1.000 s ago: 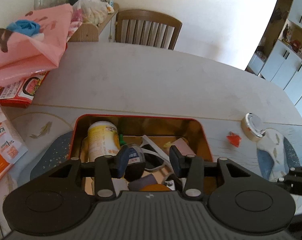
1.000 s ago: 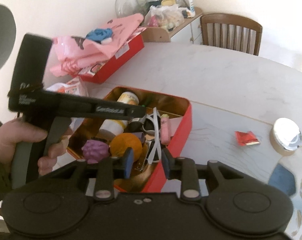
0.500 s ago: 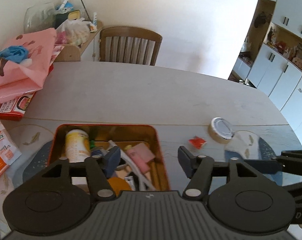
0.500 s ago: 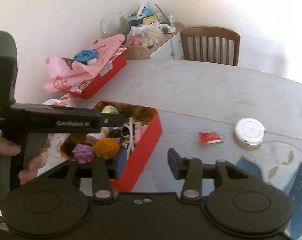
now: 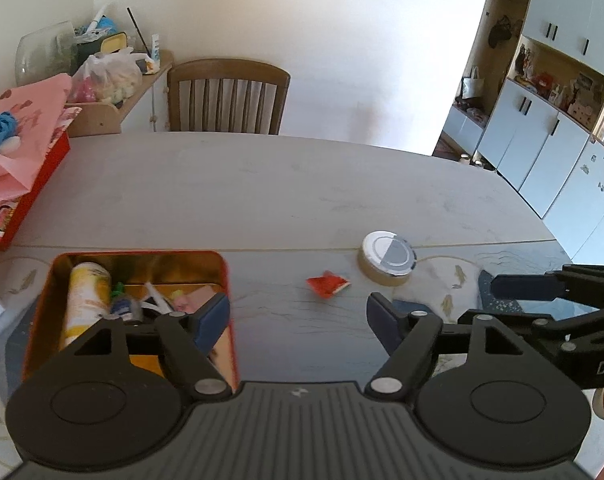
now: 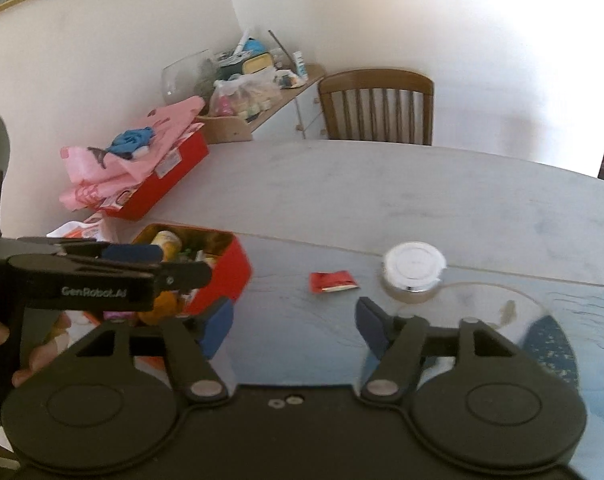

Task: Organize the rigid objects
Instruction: 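Move both open tools back toward the red packet and silver tin, then grasp the red snack packet with left tool while right tool grasps the silver tin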

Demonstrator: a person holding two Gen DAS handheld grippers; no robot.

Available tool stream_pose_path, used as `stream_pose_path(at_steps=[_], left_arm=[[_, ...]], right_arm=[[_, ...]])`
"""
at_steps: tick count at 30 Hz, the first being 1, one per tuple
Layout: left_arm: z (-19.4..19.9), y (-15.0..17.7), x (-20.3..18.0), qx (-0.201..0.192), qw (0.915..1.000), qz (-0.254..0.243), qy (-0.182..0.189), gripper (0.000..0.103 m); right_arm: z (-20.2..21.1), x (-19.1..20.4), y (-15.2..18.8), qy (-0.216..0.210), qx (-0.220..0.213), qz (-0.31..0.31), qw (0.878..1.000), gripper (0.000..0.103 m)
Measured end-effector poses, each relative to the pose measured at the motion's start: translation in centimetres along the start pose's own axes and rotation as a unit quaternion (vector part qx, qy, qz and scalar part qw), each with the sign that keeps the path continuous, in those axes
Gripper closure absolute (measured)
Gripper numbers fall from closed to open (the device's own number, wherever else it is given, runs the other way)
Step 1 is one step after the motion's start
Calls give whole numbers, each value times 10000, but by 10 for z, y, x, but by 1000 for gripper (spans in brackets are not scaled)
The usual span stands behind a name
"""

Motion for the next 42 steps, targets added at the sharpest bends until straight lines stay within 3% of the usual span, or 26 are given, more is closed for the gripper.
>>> stream_pose_path(at_steps=[3,10,24,34,42], left_arm=[[-5,0,-10,-5,10000,16,-12,22],[-21,-2,-32,-11,9999,140,-71,21],[-77,-11,-57,141,9985,348,-389,19],[-132,-8,-47,457,9939,658,-757,19],[-159,-9,-34,554,9931,723,-736,19]], right_arm=[[4,-17,1,28,-16,-54,10000,24],[9,-52,1,175,-131,-49,9997,1],[-24,-107,-24,314,51,128,9994,0],[-78,-121,-32,415,584,309,9969,0],[-112,-118,-23,174,852,1025,9909,2]])
Point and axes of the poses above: each gripper's, at about its wrist camera, not at the fingertips, and z roughly against the way its jaws point, x to its left, y to its underside, the point moved 6 cm from there along -z, roughly the way its jaws point, and after that the axes turned 6 degrees about x, right-handed, at the moved point
